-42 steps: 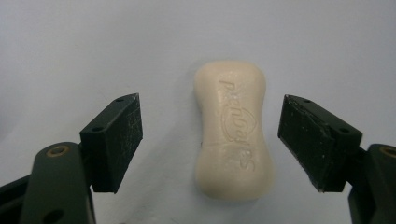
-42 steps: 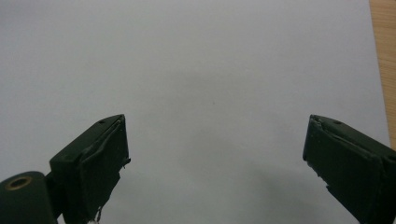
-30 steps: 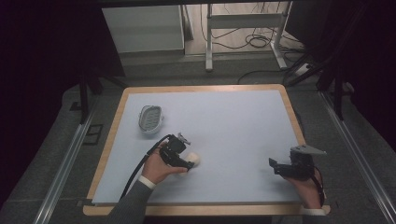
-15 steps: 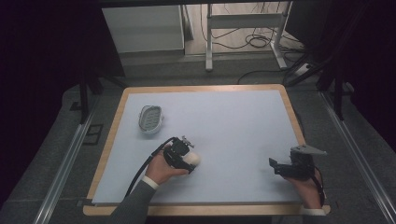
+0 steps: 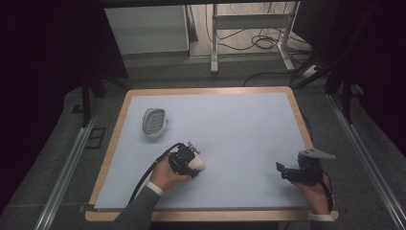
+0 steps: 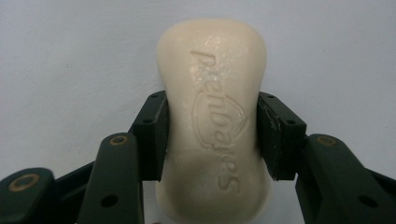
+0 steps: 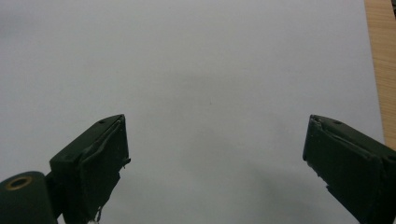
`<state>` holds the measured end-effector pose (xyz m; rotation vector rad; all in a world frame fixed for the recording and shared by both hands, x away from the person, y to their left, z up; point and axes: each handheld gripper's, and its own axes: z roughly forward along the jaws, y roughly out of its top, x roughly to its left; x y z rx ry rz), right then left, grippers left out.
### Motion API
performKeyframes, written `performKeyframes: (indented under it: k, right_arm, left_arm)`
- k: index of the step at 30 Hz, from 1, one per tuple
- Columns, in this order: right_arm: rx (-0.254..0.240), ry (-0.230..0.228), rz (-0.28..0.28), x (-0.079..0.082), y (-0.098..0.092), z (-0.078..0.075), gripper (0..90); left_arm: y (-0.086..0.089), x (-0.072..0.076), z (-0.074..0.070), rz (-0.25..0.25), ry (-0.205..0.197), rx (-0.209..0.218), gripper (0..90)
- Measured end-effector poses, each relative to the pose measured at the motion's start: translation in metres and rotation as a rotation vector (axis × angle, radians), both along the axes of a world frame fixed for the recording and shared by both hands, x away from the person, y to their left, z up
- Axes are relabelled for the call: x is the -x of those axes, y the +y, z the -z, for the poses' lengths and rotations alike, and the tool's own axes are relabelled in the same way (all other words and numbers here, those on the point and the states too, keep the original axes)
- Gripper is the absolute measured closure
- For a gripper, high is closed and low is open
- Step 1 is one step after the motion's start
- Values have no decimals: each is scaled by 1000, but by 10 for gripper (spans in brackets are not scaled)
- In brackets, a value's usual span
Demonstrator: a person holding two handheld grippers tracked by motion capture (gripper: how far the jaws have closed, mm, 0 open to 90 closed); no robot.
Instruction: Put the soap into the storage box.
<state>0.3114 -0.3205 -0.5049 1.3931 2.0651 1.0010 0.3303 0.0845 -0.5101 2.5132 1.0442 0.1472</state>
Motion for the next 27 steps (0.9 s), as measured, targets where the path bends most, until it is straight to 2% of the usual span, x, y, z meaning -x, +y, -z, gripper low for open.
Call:
performKeyframes:
  k: [6,11,23,27]
  right_arm:
    - [-1,-3,4,0,-1,0,64]
    - [-4,-5,9,1,-2,-1,65]
    - [-2,-6,10,0,-3,-1,65]
    - [-1,-6,8,0,-3,-1,64]
  left_arm:
    - [0,2,-2,19,1,5,496]
    - [1,5,-9,32,-11,35,496]
    - [15,4,-20,9,-34,84,496]
    - [18,2,-23,-1,-44,85,497]
